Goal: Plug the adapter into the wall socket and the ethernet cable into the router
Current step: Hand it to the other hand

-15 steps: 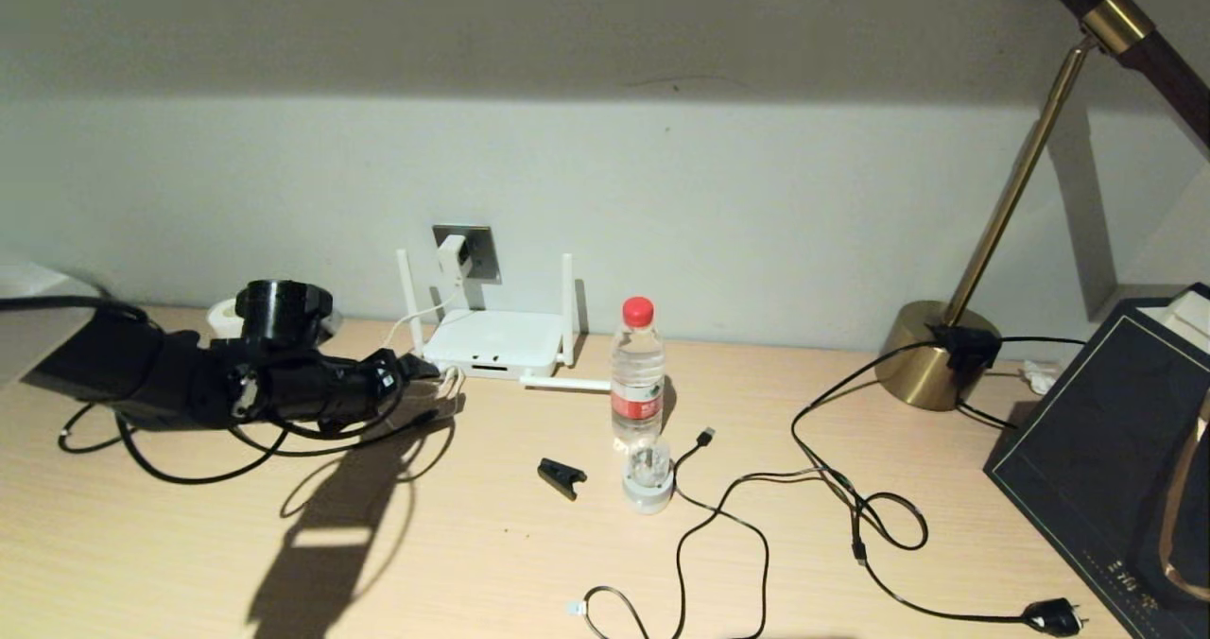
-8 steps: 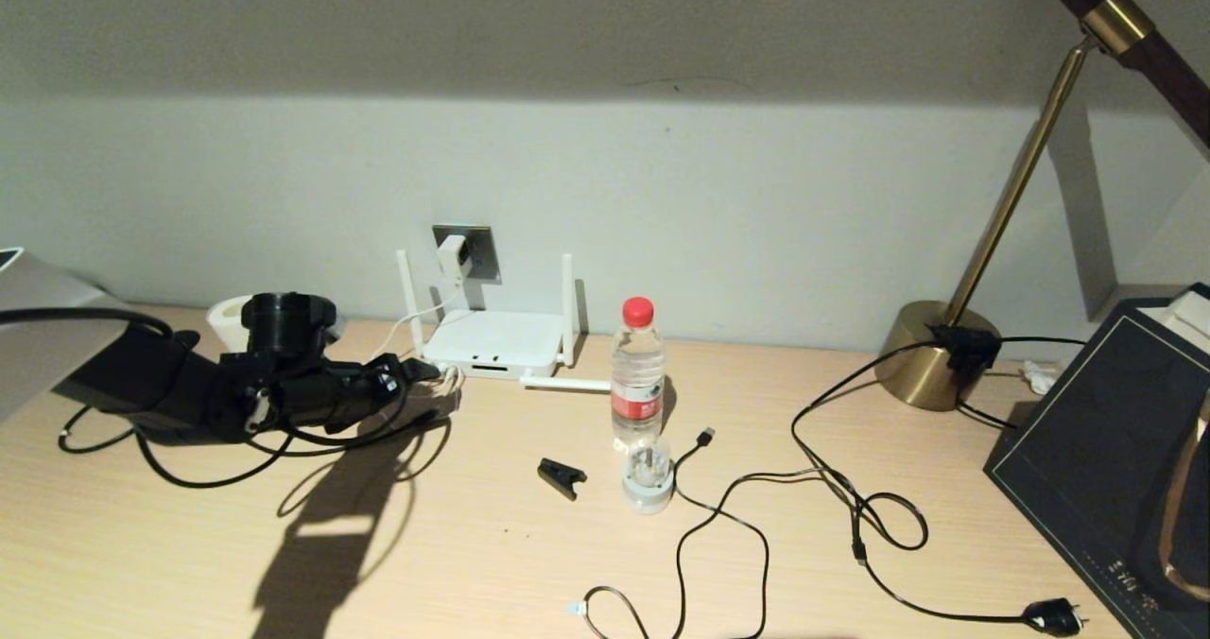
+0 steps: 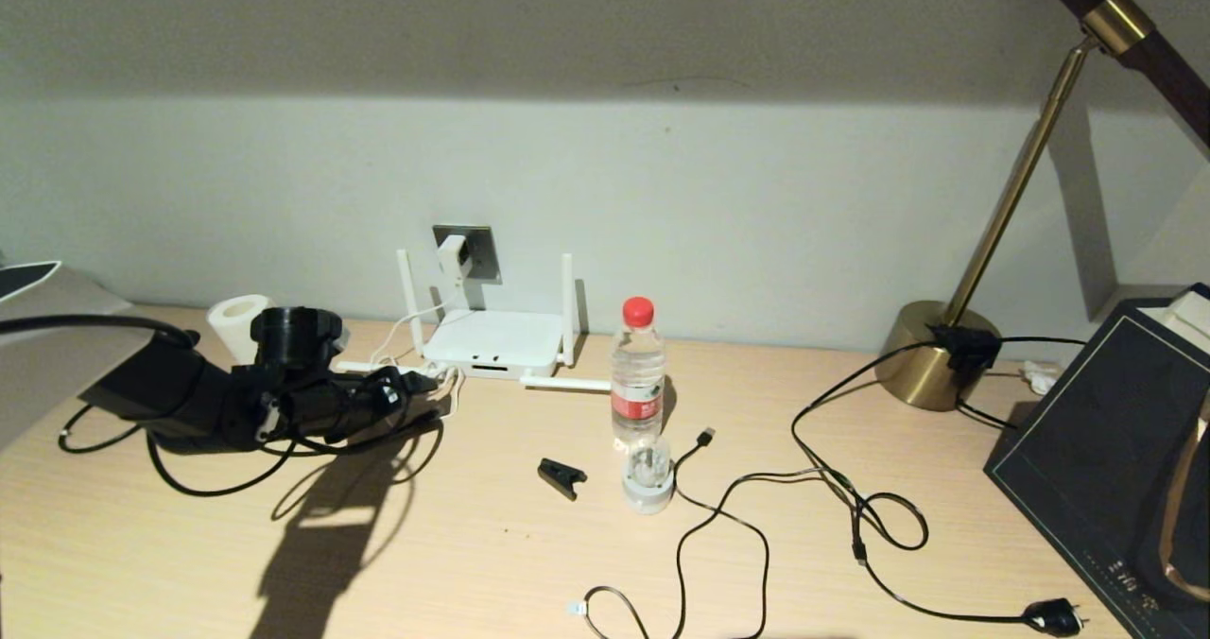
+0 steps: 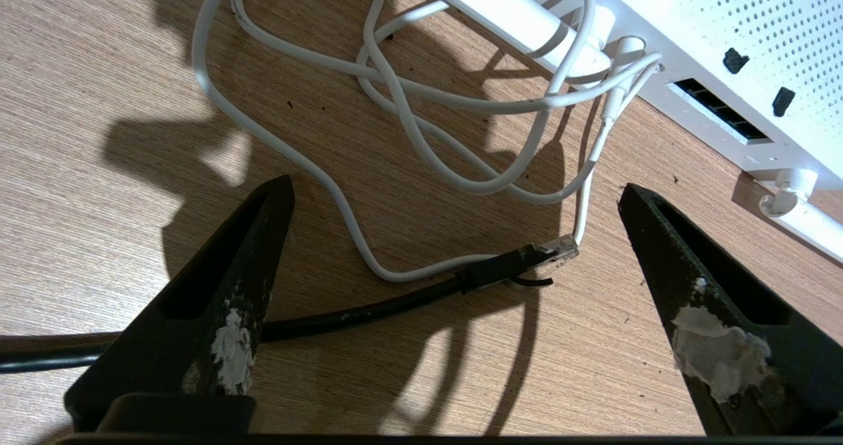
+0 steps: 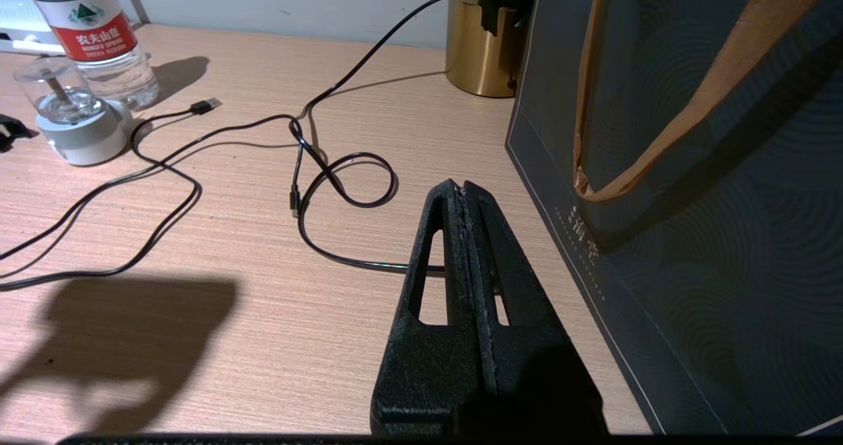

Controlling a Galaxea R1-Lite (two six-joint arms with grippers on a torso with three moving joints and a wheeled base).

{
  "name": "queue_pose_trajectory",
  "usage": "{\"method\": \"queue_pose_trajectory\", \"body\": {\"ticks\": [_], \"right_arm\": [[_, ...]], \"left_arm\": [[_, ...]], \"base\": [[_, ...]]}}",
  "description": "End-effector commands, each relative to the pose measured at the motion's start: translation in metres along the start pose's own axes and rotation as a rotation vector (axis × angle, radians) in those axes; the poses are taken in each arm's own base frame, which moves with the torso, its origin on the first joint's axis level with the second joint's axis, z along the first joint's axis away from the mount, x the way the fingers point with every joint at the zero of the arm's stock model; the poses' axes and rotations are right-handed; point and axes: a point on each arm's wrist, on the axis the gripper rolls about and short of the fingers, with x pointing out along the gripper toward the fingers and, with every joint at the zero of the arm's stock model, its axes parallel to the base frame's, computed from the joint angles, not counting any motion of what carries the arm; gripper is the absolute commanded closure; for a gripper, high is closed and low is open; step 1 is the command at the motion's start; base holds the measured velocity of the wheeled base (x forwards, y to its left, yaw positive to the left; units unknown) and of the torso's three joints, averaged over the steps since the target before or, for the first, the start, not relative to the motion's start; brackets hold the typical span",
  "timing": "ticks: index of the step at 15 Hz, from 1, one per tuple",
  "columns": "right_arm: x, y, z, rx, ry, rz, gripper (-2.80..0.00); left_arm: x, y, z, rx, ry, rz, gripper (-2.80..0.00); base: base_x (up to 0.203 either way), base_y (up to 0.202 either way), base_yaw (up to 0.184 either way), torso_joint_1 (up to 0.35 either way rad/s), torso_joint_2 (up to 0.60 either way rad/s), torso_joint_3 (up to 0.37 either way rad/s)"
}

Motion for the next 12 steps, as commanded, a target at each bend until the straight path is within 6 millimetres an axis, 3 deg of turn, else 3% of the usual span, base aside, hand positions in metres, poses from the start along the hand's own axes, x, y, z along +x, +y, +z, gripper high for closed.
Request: {"method": "queue_pose_trajectory", "body": {"ticks": [1,7,12], "right_arm": [[0.001,0.0,-0.003,-0.001,0.009,0.0,0.0],[0.001,0.0,-0.003,-0.001,0.009,0.0,0.0],[0.001,0.0,-0.003,-0.001,0.009,0.0,0.0]], "left_arm": [[0.006,0.004,-0.004,0.004,0.011,0.016,-2.8],[0.002,0.006,-0.008,0.004,0.007,0.019,-2.8],[-0.024,0.0,-0.028,0.016,0.062,0.019,-2.8]], "base": [[0.0,0.0,0.0,0.0,0.0,0.0],[0.0,0.0,0.0,0.0,0.0,0.0],[0.0,0.0,0.0,0.0,0.0,0.0]]}}
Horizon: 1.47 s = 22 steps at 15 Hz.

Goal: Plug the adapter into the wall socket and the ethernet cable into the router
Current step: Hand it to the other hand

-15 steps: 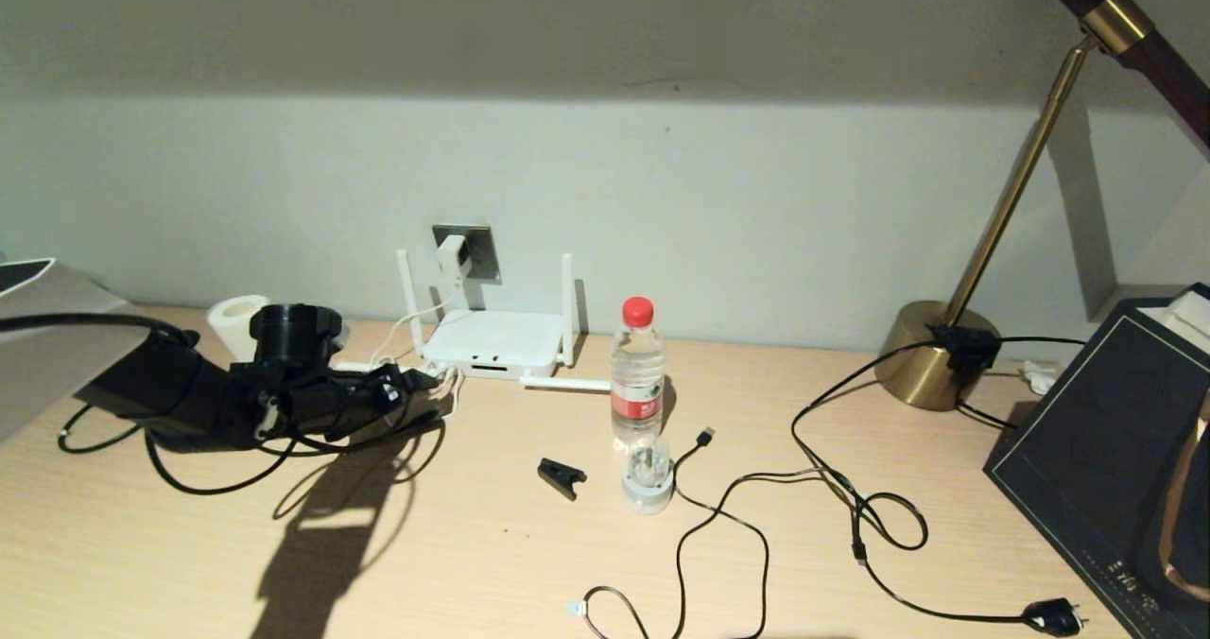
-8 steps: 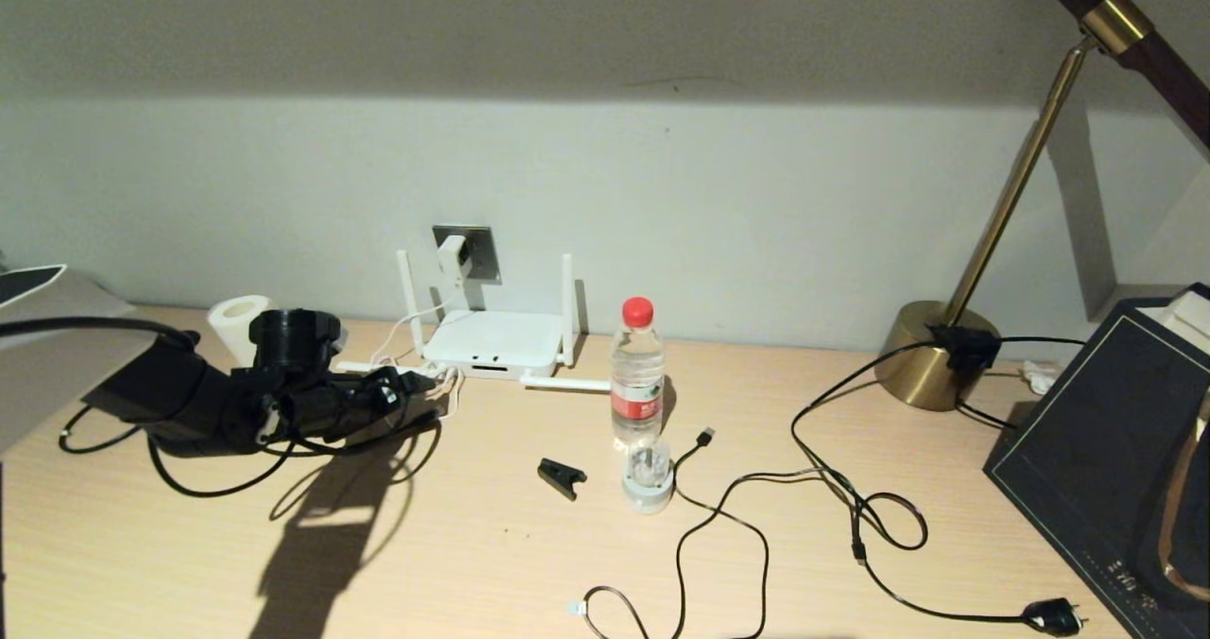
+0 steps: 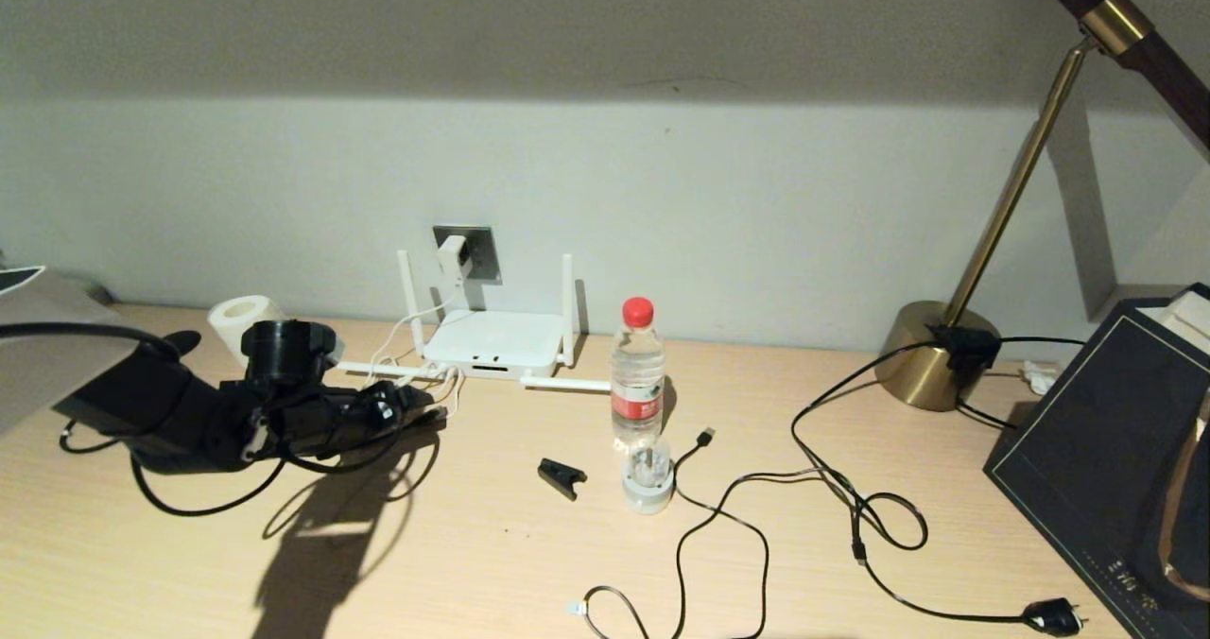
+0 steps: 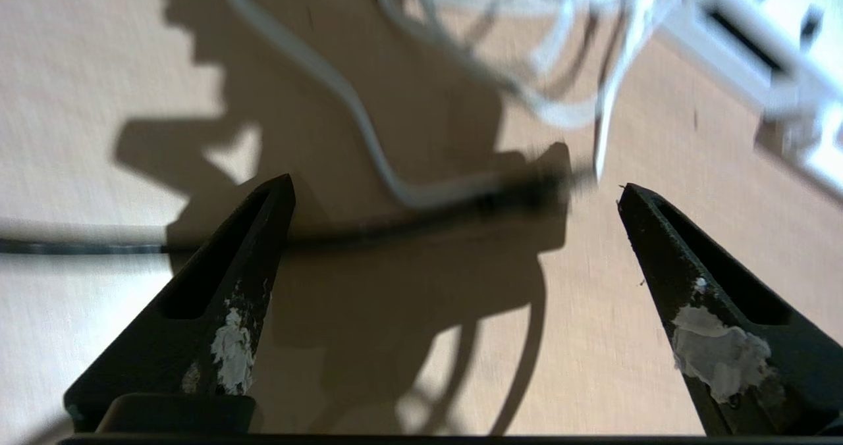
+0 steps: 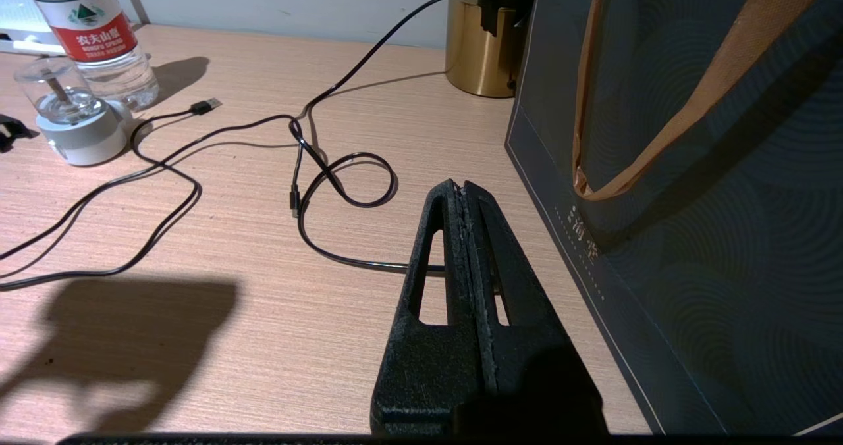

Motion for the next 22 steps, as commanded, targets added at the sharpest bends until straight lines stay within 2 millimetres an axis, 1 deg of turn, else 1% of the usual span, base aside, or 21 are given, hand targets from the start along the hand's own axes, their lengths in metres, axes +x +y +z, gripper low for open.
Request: {"method": "queue_pose_trajectory", "body": {"ticks": [1,5,7,8,10,11,13,14,15,17,19,22], "right_arm": [[0.001,0.0,-0.003,0.0,0.009,0.0,0.0],[0.001,0.0,-0.003,0.0,0.009,0.0,0.0],[0.001,0.0,-0.003,0.0,0.009,0.0,0.0],[0.001,0.0,-0.003,0.0,0.009,0.0,0.0],[0.001,0.0,-0.003,0.0,0.009,0.0,0.0],[0.001,0.0,-0.003,0.0,0.009,0.0,0.0],[0.001,0.0,-0.003,0.0,0.009,0.0,0.0],[0.001,0.0,-0.003,0.0,0.009,0.0,0.0],[0.001,0.0,-0.003,0.0,0.009,0.0,0.0],[0.001,0.0,-0.003,0.0,0.009,0.0,0.0],[0.001,0.0,-0.003,0.0,0.009,0.0,0.0],[0.001,0.0,-0.003,0.0,0.009,0.0,0.0]], "left_arm": [[-0.018,-0.004,-0.01,0.005,0.021,-0.004,-2.8],[-0.043,-0.001,-0.038,0.064,0.089,0.006,-2.8],[-0.053,-0.004,-0.036,0.083,0.053,-0.011,-2.8],[-0.056,-0.002,-0.041,0.095,0.068,-0.008,-2.8],[-0.064,0.007,-0.06,0.204,0.126,0.003,-2.8],[-0.07,0.01,-0.065,0.28,0.118,0.0,-2.8],[-0.084,0.002,-0.046,0.368,-0.032,-0.026,-2.8],[-0.095,-0.006,-0.031,0.418,-0.116,-0.032,-2.8],[-0.106,-0.014,-0.014,0.502,-0.197,-0.028,-2.8],[-0.125,-0.026,0.009,0.711,-0.297,-0.001,-2.8],[-0.142,-0.026,0.024,0.946,-0.315,0.06,-2.8],[-0.157,-0.018,0.03,1.32,-0.272,0.16,-2.8]], "base": [[0.0,0.0,0.0,0.0,0.0,0.0],[0.0,0.0,0.0,0.0,0.0,0.0],[0.0,0.0,0.0,0.0,0.0,0.0],[0.0,0.0,0.0,0.0,0.0,0.0],[0.0,0.0,0.0,0.0,0.0,0.0],[0.0,0.0,0.0,0.0,0.0,0.0],[0.0,0.0,0.0,0.0,0.0,0.0],[0.0,0.0,0.0,0.0,0.0,0.0],[0.0,0.0,0.0,0.0,0.0,0.0],[0.0,0.0,0.0,0.0,0.0,0.0],[0.0,0.0,0.0,0.0,0.0,0.0],[0.0,0.0,0.0,0.0,0.0,0.0]]}}
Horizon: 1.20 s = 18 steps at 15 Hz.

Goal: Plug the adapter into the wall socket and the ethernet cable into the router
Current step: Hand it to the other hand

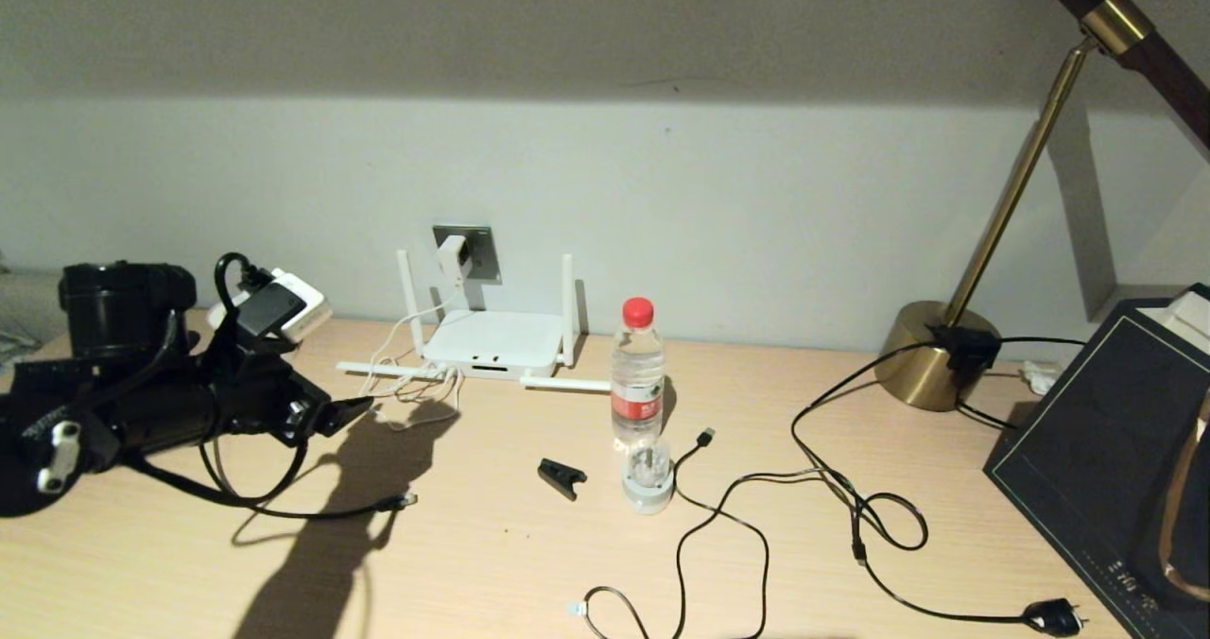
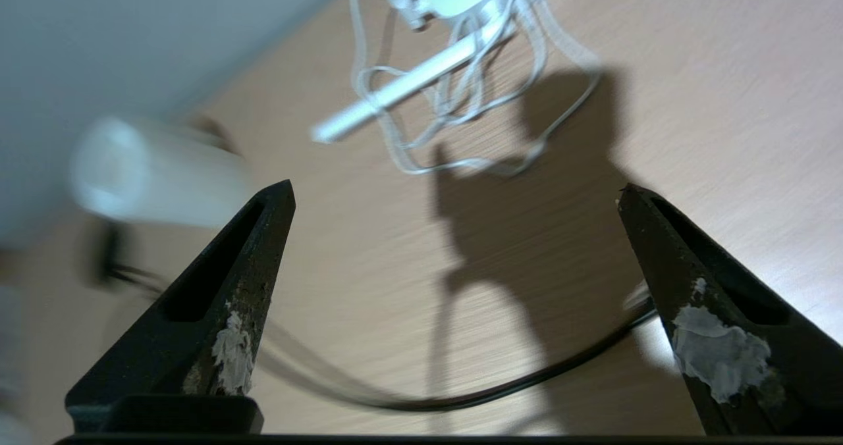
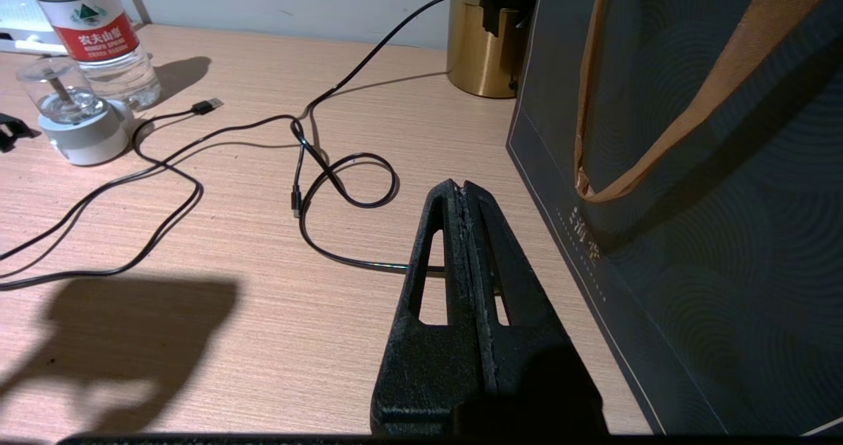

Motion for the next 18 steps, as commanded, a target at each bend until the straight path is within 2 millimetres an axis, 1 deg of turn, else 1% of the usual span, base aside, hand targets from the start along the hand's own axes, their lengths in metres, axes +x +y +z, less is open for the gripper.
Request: {"method": "queue_pose_trajectory", "body": {"ticks": [1,3,4,6,7,9,11,13,16,18], "right_arm": [[0.001,0.0,-0.002,0.0,0.008,0.0,0.0],[0.001,0.0,-0.002,0.0,0.008,0.0,0.0],[0.001,0.0,-0.002,0.0,0.008,0.0,0.0],[0.001,0.0,-0.002,0.0,0.008,0.0,0.0],[0.001,0.0,-0.002,0.0,0.008,0.0,0.0],[0.001,0.0,-0.002,0.0,0.008,0.0,0.0],[0.001,0.0,-0.002,0.0,0.008,0.0,0.0],[0.001,0.0,-0.002,0.0,0.008,0.0,0.0],[0.001,0.0,-0.002,0.0,0.008,0.0,0.0],[0.001,0.0,-0.002,0.0,0.008,0.0,0.0]], "left_arm": [[-0.017,0.011,0.007,0.358,-0.018,0.052,-2.8],[-0.028,0.009,0.004,0.559,-0.014,0.056,-2.8],[-0.031,0.0,-0.005,0.612,0.002,0.023,-2.8],[-0.031,-0.025,-0.024,0.668,0.017,-0.043,-2.8],[-0.027,-0.035,-0.03,0.684,0.012,-0.04,-2.8],[-0.012,-0.052,-0.045,0.699,0.009,-0.026,-2.8],[-0.002,-0.063,-0.052,0.708,-0.023,0.013,-2.8],[0.001,-0.075,-0.058,0.722,-0.025,-0.001,-2.8],[0.002,-0.08,-0.059,0.73,0.031,0.016,-2.8],[0.011,-0.082,-0.062,0.727,0.045,0.048,-2.8]], "base": [[0.0,0.0,0.0,0.0,0.0,0.0],[0.0,0.0,0.0,0.0,0.0,0.0],[0.0,0.0,0.0,0.0,0.0,0.0],[0.0,0.0,0.0,0.0,0.0,0.0],[0.0,0.0,0.0,0.0,0.0,0.0],[0.0,0.0,0.0,0.0,0.0,0.0],[0.0,0.0,0.0,0.0,0.0,0.0],[0.0,0.0,0.0,0.0,0.0,0.0],[0.0,0.0,0.0,0.0,0.0,0.0],[0.0,0.0,0.0,0.0,0.0,0.0]]}}
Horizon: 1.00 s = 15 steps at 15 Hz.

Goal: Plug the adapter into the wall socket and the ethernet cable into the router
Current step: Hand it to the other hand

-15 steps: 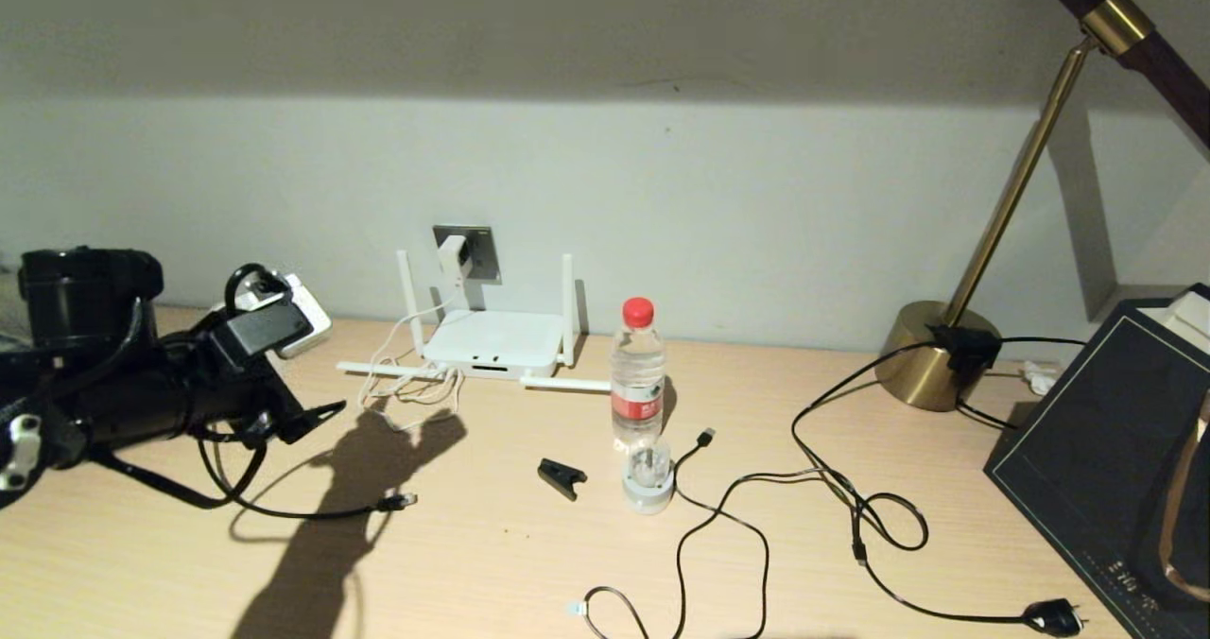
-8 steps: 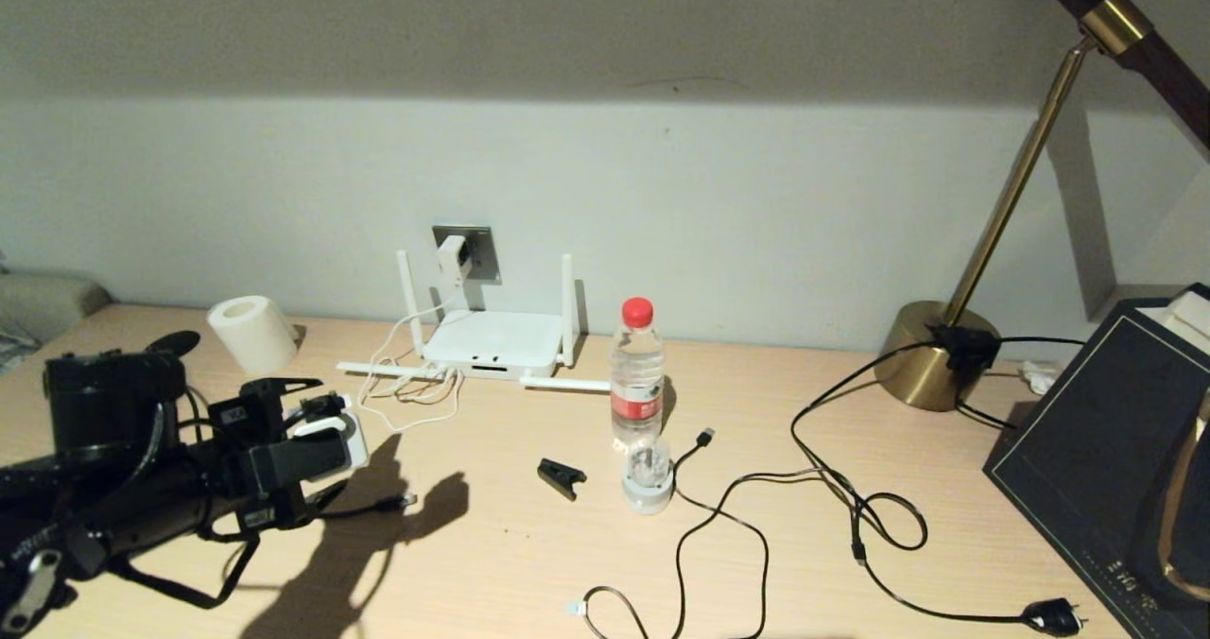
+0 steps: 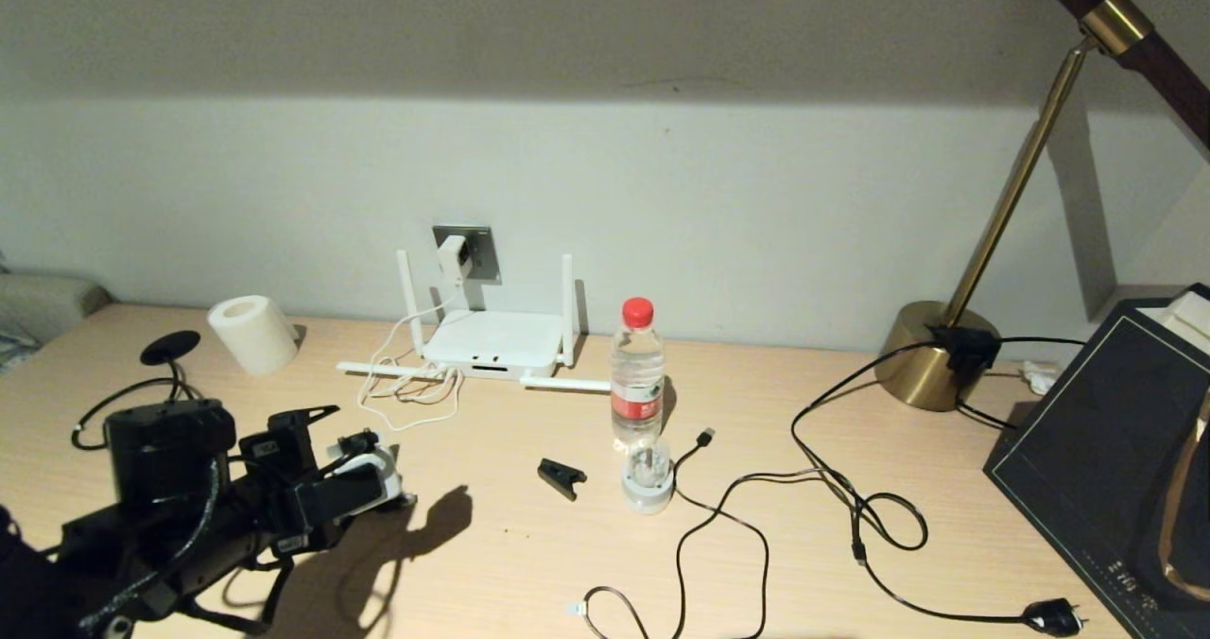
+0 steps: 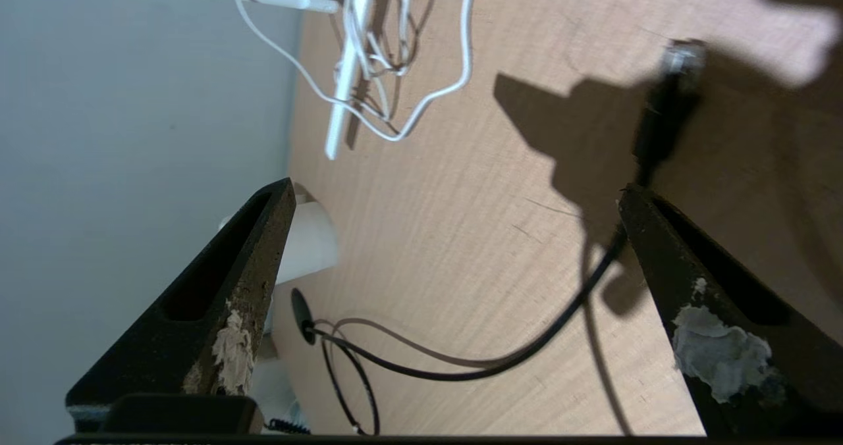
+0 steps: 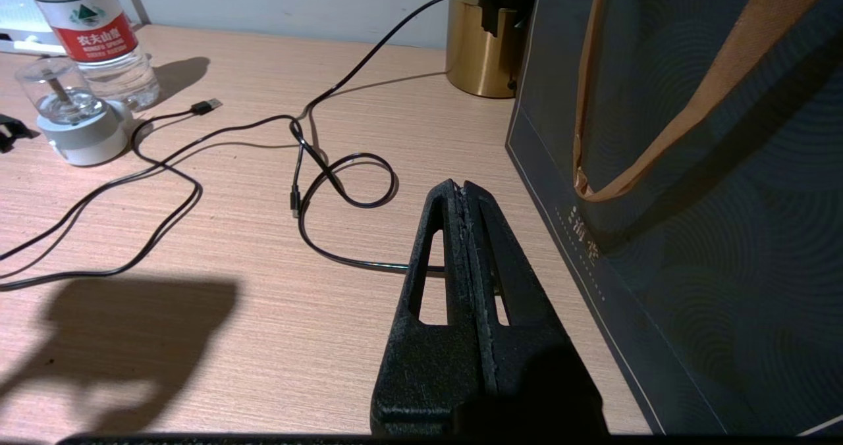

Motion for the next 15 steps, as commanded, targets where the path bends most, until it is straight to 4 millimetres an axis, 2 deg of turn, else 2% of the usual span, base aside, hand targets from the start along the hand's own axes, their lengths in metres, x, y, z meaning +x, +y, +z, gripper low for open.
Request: {"method": "queue_pose_trajectory", "body": {"ticks": [1,3,8,15], "right_arm": [[0.001,0.0,-0.003,-0.001,0.009,0.001,0.0],[0.001,0.0,-0.003,-0.001,0.009,0.001,0.0],[0.001,0.0,-0.003,-0.001,0.009,0.001,0.0],[0.001,0.0,-0.003,-0.001,0.009,0.001,0.0]], "left_arm": [[0.014,-0.008,0.0,0.006,0.013,0.018,-2.8],[0.017,-0.015,-0.002,0.001,0.016,0.057,-2.8],[0.026,-0.025,-0.003,-0.024,0.02,0.01,-2.8],[0.029,-0.03,-0.002,-0.024,0.01,-0.01,-2.8]], "base": [[0.0,0.0,0.0,0.0,0.0,0.0],[0.0,0.0,0.0,0.0,0.0,0.0],[0.0,0.0,0.0,0.0,0.0,0.0],[0.0,0.0,0.0,0.0,0.0,0.0]]}}
